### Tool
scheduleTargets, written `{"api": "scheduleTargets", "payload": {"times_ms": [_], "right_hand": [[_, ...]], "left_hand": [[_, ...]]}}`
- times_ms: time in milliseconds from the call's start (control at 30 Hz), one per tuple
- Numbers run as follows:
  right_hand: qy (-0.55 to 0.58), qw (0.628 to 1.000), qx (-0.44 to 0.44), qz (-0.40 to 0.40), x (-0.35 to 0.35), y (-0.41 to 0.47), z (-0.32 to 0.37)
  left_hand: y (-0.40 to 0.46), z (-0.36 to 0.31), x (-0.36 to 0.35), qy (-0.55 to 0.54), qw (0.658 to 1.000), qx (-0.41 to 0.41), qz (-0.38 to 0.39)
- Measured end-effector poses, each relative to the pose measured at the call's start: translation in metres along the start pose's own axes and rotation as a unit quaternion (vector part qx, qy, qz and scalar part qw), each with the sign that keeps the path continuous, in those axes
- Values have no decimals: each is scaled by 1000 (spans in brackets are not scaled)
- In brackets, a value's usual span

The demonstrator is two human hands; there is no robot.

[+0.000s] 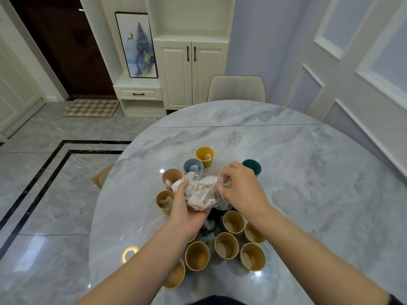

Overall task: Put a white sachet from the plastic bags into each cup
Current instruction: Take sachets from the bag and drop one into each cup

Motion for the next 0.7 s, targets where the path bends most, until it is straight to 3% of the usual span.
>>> {"api": "scheduleTargets", "payload": {"times_ms": [267, 433, 700], "right_hand": [[76, 997, 14, -21, 5, -16, 5], [272, 957, -85, -46, 15, -19, -5], [291, 940, -153, -96, 37, -22, -32]], "left_hand": [[-6, 0, 9, 0, 1000, 14, -13], [0, 0, 18, -32, 999, 8, -41], [6, -9, 29, -53, 994, -20, -89]]}}
Point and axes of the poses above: each hand's wrist, its own y-axis towards the middle knuckle, its own x-axis out of the back of the hand, z = x × y, the point moved 3 cm from there along y, towards the middle knuckle, and after that the axes turned 4 degrees about -x, right-handed, at the moved point
